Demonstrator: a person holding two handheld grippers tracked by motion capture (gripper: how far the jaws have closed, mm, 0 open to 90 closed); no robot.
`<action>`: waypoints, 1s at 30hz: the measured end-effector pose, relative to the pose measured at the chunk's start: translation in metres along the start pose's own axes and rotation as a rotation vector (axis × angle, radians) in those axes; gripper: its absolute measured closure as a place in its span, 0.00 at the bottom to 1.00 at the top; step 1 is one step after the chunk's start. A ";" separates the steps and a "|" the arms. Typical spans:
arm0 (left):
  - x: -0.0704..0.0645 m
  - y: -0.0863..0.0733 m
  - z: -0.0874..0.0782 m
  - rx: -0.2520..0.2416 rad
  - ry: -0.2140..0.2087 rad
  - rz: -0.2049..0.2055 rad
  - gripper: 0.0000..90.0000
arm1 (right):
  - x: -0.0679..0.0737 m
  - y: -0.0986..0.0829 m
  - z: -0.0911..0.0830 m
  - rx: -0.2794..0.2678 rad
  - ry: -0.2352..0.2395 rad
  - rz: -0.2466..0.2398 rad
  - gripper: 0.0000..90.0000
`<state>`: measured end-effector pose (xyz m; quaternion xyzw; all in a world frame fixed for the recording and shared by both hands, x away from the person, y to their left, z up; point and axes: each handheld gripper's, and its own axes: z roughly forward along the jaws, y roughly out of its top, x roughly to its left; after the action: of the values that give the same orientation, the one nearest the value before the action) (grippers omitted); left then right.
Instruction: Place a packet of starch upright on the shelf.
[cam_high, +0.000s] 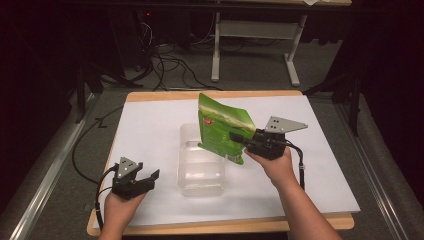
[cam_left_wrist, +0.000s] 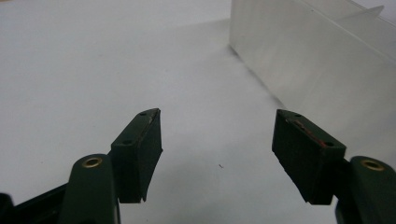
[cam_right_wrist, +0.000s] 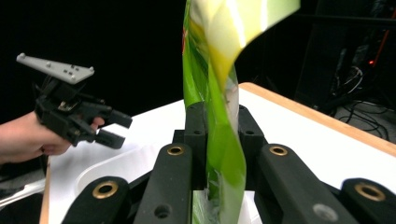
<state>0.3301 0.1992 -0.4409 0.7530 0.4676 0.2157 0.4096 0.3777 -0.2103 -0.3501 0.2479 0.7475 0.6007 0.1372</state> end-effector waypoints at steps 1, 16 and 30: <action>0.000 0.000 0.000 -0.002 0.001 0.000 0.37 | 0.002 0.000 0.000 0.001 0.007 -0.005 0.89; 0.000 -0.001 0.002 0.005 -0.006 -0.011 0.37 | 0.015 -0.004 0.012 0.011 0.117 0.002 0.89; 0.002 -0.001 0.000 -0.003 -0.004 -0.013 0.37 | 0.021 -0.007 0.024 0.030 0.176 0.003 0.89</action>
<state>0.3303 0.2009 -0.4416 0.7497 0.4715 0.2123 0.4130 0.3706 -0.1806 -0.3603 0.1974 0.7653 0.6090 0.0665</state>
